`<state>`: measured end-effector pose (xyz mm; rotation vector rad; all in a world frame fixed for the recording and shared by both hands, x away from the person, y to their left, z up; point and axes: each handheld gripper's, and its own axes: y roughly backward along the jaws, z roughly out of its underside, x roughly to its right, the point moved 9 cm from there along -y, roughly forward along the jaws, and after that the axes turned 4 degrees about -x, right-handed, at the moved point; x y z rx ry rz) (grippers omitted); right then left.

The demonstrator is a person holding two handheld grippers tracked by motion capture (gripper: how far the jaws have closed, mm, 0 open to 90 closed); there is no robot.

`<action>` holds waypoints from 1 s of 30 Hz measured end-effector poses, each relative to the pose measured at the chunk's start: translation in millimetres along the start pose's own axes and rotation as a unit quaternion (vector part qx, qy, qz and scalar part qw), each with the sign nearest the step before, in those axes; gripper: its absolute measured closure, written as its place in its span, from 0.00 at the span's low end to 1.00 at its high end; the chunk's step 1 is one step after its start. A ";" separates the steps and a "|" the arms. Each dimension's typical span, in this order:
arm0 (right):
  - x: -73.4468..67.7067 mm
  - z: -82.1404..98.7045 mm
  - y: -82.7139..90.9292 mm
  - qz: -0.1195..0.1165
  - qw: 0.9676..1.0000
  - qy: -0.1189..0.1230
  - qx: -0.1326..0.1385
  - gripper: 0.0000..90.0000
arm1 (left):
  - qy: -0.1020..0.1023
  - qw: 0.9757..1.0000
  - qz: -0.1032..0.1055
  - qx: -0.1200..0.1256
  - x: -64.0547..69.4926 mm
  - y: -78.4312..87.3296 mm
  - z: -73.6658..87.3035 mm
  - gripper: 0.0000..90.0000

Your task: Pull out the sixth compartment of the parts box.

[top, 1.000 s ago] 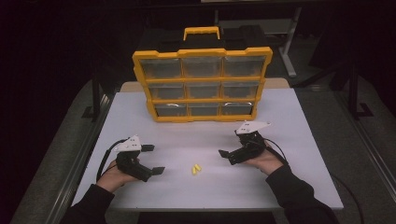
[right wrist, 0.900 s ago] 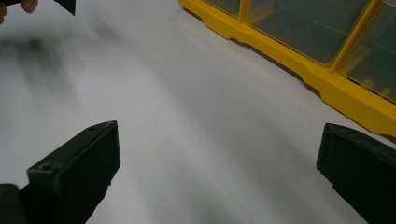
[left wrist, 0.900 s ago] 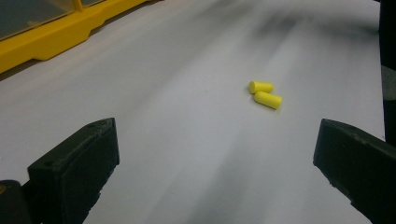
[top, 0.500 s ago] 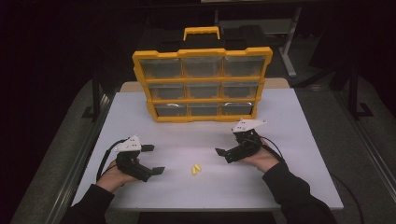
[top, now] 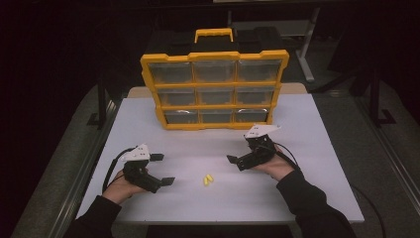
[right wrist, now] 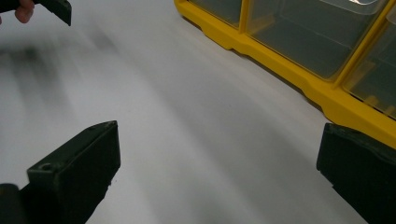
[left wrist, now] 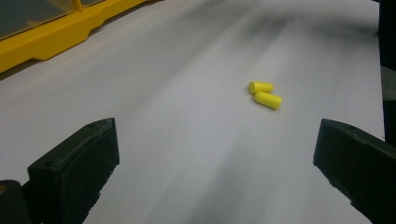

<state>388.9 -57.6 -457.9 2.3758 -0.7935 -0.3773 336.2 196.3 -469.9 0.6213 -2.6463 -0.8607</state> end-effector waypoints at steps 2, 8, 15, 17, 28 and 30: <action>0.2 -0.8 -0.4 -0.001 1.000 0.001 -0.001 0.00 | 0.000 1.000 0.000 0.000 0.1 0.2 -0.1 0.00; -0.3 -3.1 -3.7 -0.004 1.000 0.000 -0.002 0.00 | -0.001 1.000 0.002 0.001 0.3 0.6 0.1 0.00; 0.4 -6.2 -7.2 -0.003 1.000 0.003 0.001 0.00 | 0.000 1.000 0.005 -0.001 0.1 -1.1 0.6 0.00; 0.8 -7.1 -7.6 -0.003 1.000 0.004 0.002 0.00 | -0.001 1.000 0.005 -0.002 0.3 -1.4 0.4 0.00; 3.8 -11.2 -14.5 -0.005 1.000 0.003 0.004 0.00 | -0.001 1.000 0.005 0.000 0.0 -1.7 -0.3 0.00; 4.1 -11.8 -15.2 -0.005 1.000 0.003 0.004 0.00 | 0.000 1.000 0.004 0.000 -0.2 -1.5 -0.2 0.00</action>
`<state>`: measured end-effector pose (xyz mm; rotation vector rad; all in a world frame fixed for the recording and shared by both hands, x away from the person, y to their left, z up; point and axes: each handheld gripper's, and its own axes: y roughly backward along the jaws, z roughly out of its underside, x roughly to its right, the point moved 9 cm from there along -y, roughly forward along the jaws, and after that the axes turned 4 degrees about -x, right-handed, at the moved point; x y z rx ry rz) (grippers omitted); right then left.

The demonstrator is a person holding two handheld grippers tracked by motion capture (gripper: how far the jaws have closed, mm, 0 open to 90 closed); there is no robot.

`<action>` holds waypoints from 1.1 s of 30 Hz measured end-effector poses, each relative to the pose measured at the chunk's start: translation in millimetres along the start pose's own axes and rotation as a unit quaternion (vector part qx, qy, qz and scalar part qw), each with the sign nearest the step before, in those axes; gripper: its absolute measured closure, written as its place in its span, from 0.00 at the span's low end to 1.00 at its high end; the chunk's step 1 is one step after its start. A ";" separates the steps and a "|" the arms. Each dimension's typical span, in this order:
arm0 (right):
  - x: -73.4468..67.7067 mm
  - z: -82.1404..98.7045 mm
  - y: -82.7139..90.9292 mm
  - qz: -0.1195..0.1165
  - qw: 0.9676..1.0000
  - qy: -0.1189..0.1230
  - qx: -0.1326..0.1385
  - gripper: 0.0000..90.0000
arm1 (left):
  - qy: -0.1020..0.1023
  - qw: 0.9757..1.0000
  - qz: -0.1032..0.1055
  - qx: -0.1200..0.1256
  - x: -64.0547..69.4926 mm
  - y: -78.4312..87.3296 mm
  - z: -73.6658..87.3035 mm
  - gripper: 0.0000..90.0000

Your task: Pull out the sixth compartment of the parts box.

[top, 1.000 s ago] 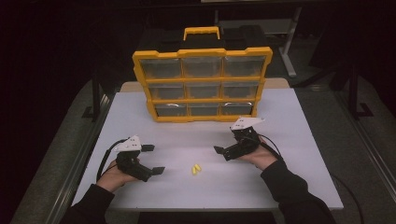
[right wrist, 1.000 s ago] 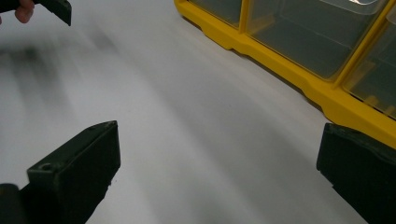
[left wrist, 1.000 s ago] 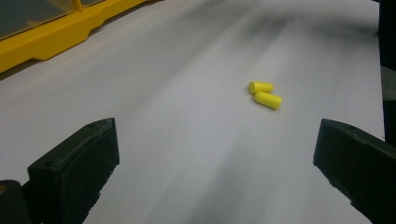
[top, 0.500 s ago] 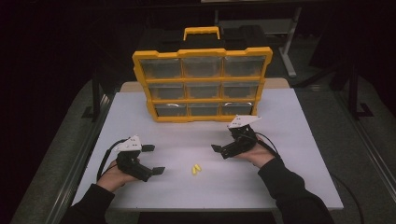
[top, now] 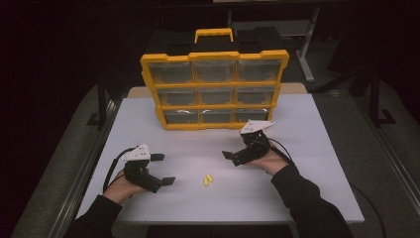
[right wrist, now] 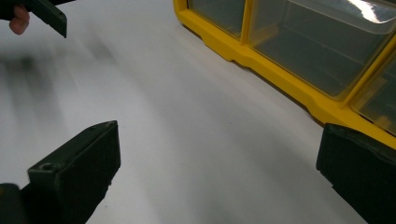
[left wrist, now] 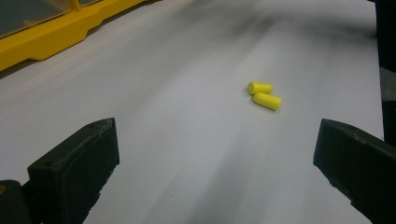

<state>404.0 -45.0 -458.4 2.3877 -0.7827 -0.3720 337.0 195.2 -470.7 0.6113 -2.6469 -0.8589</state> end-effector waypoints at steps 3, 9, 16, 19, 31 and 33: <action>1.4 -2.6 -2.5 -0.001 1.000 0.001 0.002 0.00 | -0.001 1.000 0.000 0.000 0.1 -0.1 -0.1 0.00; 1.7 -6.3 -7.4 0.000 1.000 0.004 0.002 0.00 | -0.001 1.000 0.001 0.001 0.0 0.0 -0.2 0.00; 1.8 -10.6 -12.1 -0.003 1.000 0.005 0.011 0.00 | -0.003 1.000 0.002 0.000 0.5 -0.2 -0.4 0.00; 1.7 -10.0 -11.9 -0.003 1.000 0.006 0.010 0.00 | -0.003 1.000 0.001 0.000 0.6 -0.4 -0.2 0.00; 2.3 -8.7 -12.3 0.014 0.999 0.037 0.009 0.00 | 0.001 1.000 -0.003 0.002 -0.6 0.5 0.0 0.00; 2.9 -8.4 -12.4 0.023 0.999 0.044 0.008 0.00 | 0.002 1.000 -0.004 0.003 -0.5 0.8 -0.1 0.00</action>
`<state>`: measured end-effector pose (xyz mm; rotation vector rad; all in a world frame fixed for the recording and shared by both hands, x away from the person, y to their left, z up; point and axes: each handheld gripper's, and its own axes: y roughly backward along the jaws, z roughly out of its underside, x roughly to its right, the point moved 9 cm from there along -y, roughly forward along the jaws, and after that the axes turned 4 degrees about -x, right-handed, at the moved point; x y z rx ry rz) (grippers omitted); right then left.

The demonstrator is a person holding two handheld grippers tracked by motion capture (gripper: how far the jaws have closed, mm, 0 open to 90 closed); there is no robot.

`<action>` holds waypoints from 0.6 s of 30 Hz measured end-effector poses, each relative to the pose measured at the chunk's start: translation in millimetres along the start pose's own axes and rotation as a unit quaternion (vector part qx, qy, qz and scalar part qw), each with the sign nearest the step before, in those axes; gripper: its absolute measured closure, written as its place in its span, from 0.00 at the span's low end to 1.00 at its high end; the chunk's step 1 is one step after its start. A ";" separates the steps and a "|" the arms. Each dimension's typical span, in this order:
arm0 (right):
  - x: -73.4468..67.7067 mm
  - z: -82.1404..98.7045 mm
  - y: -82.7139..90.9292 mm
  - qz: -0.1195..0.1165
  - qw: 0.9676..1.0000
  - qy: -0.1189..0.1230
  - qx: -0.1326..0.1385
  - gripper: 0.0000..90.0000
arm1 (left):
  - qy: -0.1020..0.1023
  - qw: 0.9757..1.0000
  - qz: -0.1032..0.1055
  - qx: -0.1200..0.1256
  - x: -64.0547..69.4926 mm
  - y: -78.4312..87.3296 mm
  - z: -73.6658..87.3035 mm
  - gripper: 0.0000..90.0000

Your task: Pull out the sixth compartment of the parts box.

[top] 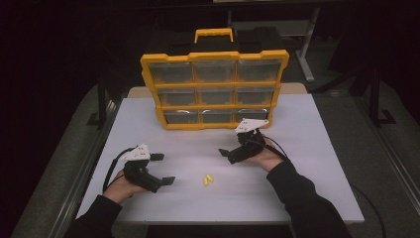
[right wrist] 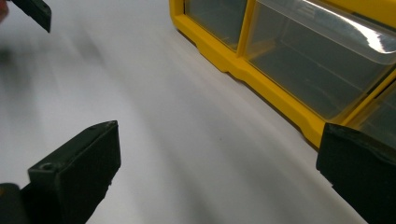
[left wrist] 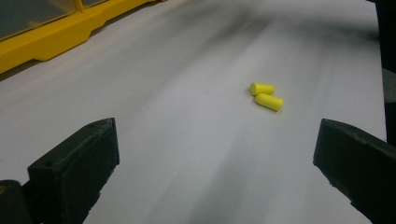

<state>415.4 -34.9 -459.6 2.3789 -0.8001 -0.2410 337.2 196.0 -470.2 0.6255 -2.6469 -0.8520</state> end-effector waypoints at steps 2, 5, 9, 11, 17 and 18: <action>0.0 -0.4 0.1 0.009 1.000 0.010 0.001 0.00 | -0.001 1.000 -0.001 0.000 0.3 0.2 0.0 0.00; -0.1 -0.4 0.0 0.015 1.000 0.016 0.001 0.00 | -0.003 1.000 -0.001 -0.002 0.3 0.1 0.5 0.00; 0.2 0.3 -0.6 0.021 0.999 0.025 0.000 0.00 | -0.003 1.000 0.001 -0.003 0.9 -0.6 1.0 0.00; 0.6 0.9 -1.1 0.025 0.999 0.031 -0.002 0.00 | -0.003 1.000 0.001 -0.005 0.9 -0.6 1.3 0.00; 0.6 1.8 -1.5 0.033 0.999 0.040 -0.003 0.00 | -0.007 1.000 -0.003 -0.005 1.2 -0.9 1.3 0.00; 0.5 1.8 -1.4 0.034 0.999 0.040 -0.004 0.00 | -0.007 1.000 -0.004 -0.005 1.1 -0.7 1.2 0.00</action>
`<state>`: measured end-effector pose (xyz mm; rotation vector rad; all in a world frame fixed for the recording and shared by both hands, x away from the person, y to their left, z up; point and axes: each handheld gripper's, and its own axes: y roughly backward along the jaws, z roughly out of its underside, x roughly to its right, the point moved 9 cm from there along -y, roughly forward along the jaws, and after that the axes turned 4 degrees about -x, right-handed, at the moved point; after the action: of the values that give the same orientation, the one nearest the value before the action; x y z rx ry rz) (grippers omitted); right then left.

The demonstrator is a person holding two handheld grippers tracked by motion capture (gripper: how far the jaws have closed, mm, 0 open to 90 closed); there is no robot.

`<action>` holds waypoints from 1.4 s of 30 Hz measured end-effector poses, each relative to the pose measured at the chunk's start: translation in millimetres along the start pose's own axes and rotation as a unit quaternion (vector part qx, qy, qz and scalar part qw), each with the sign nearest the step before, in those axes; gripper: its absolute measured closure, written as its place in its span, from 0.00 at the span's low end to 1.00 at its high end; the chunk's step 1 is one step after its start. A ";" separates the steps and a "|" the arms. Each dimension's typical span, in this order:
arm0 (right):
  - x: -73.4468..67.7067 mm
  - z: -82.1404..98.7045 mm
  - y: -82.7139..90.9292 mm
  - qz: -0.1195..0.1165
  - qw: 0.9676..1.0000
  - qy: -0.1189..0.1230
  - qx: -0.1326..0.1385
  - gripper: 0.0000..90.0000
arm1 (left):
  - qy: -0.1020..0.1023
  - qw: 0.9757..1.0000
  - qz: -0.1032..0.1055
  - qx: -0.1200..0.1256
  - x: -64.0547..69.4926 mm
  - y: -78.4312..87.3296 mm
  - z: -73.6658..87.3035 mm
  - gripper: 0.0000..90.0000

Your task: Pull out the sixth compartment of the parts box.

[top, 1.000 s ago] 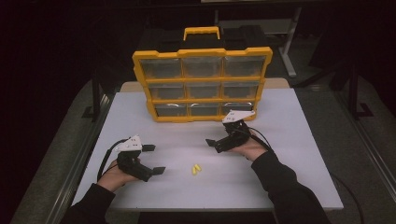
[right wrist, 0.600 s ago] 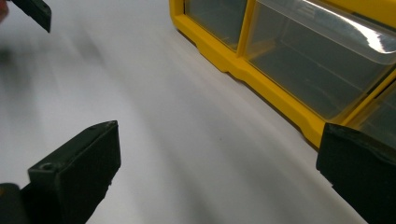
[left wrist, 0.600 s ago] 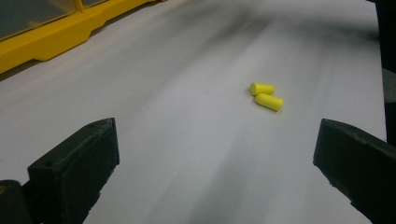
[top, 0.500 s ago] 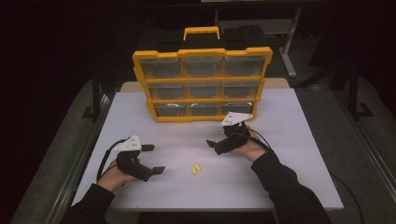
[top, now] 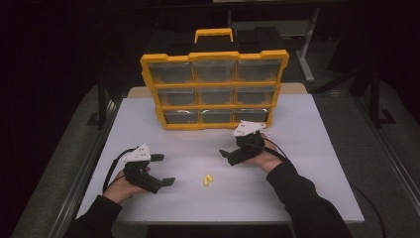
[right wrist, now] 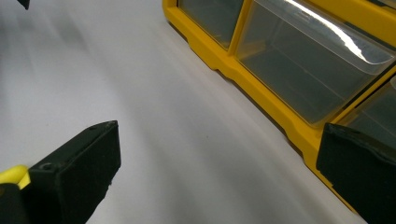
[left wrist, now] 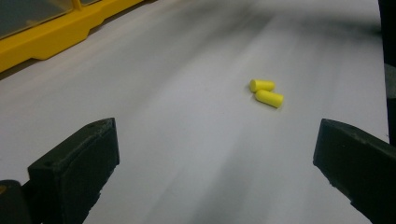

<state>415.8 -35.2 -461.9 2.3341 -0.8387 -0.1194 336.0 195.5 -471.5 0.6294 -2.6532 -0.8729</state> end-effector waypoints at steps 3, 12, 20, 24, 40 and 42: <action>1.0 -0.3 0.5 0.005 1.000 0.007 0.001 0.00 | 0.001 1.000 -0.001 -0.001 -0.5 0.2 0.4 0.00; 1.7 0.5 0.6 0.017 1.000 0.024 0.000 0.00 | 0.001 1.000 0.001 -0.003 0.0 -0.1 0.4 0.00; 1.4 0.0 0.4 0.028 0.999 0.038 0.000 0.00 | 0.001 1.000 -0.001 -0.004 0.4 -0.1 0.6 0.00; 1.0 -0.1 0.4 0.035 0.998 0.050 -0.002 0.00 | 0.000 1.000 -0.002 -0.004 0.2 -0.1 0.7 0.00; 1.0 -0.7 0.4 0.063 0.994 0.093 -0.002 0.00 | 0.000 1.000 -0.001 -0.003 0.6 0.0 0.6 0.00; 0.8 -0.3 0.2 0.066 0.993 0.098 -0.004 0.00 | -0.001 1.000 -0.001 -0.003 0.6 0.1 0.7 0.00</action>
<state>416.5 -35.6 -461.5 2.2309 -0.8873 0.1602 335.2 195.6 -471.9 0.6314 -2.6510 -0.8828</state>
